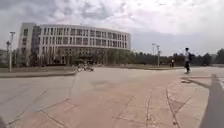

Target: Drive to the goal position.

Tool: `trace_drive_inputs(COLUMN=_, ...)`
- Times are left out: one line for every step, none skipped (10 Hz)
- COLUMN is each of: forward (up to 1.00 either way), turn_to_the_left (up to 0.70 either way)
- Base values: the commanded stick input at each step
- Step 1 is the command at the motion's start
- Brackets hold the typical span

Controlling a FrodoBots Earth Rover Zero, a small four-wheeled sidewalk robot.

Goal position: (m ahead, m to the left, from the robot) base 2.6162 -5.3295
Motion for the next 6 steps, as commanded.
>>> trace_drive_inputs(forward=0.70, turn_to_the_left=0.00)
trace_drive_inputs(forward=0.70, turn_to_the_left=0.00)
trace_drive_inputs(forward=0.70, turn_to_the_left=0.00)
trace_drive_inputs(forward=0.70, turn_to_the_left=0.00)
trace_drive_inputs(forward=0.70, turn_to_the_left=0.00)
trace_drive_inputs(forward=0.70, turn_to_the_left=0.00)
